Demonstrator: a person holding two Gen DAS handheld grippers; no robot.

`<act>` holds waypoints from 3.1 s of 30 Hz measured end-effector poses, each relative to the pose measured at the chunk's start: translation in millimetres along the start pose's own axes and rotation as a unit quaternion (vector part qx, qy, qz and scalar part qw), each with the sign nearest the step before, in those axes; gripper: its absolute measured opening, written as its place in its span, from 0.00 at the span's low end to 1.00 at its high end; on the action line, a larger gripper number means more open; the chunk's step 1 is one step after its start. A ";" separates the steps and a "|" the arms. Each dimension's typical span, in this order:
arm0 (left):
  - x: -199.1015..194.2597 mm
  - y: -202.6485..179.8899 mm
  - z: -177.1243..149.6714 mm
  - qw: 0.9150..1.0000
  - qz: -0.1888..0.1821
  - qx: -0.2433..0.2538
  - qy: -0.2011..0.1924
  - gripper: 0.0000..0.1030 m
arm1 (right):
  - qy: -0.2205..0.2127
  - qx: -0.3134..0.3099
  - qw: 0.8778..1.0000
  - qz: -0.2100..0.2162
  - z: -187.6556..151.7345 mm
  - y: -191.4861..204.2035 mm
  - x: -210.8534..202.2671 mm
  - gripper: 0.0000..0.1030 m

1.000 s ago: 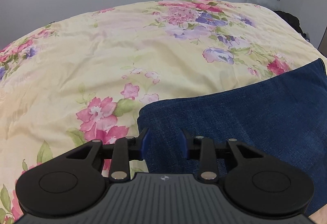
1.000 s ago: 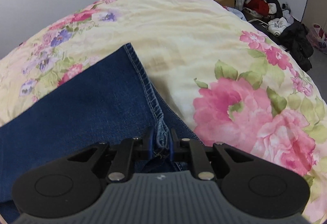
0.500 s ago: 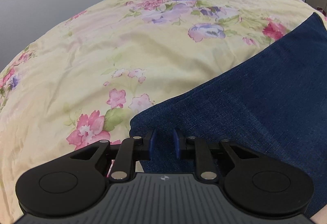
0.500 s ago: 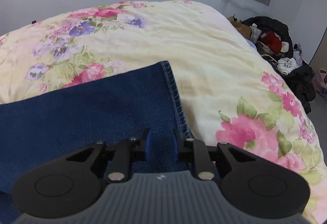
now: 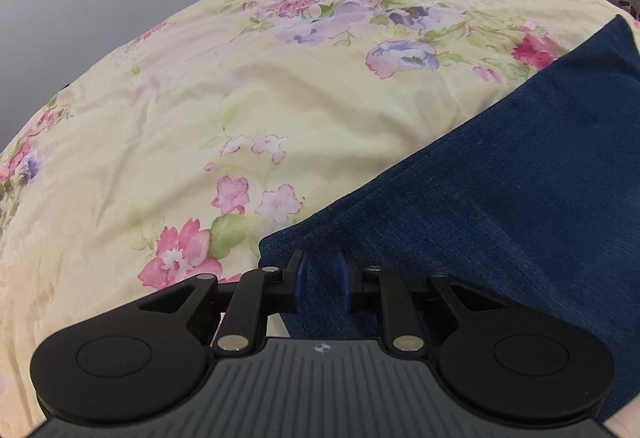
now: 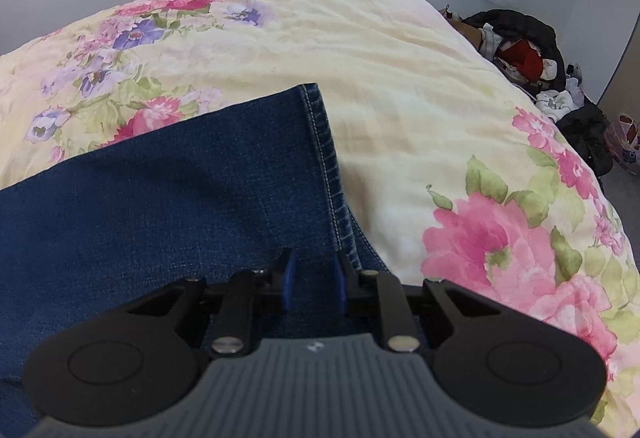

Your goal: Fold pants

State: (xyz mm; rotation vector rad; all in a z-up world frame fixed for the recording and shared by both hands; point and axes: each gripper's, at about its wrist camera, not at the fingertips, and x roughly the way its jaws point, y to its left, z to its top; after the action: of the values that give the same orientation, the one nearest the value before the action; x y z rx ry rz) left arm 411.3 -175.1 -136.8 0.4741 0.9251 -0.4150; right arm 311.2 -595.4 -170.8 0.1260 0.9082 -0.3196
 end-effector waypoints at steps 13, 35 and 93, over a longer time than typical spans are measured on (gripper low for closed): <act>-54.5 -61.3 -57.3 0.991 -0.079 0.107 0.029 0.19 | -0.030 -0.028 0.999 0.022 -25.1 -5.3 -42.2 0.15; -39.9 -40.4 -112.9 0.981 -0.127 0.053 0.134 0.12 | 0.007 -0.015 1.000 0.017 -27.7 -5.1 -13.7 0.14; 71.8 -152.4 110.3 0.991 -0.126 -0.028 -0.039 0.26 | -0.022 0.419 0.857 0.298 -101.6 -131.9 27.0 0.32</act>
State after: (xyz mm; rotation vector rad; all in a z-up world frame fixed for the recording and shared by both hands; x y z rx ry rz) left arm 441.2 -371.2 -171.6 0.2888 0.9219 -0.6315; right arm 207.3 -701.4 -250.8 1.1827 0.5871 -0.1116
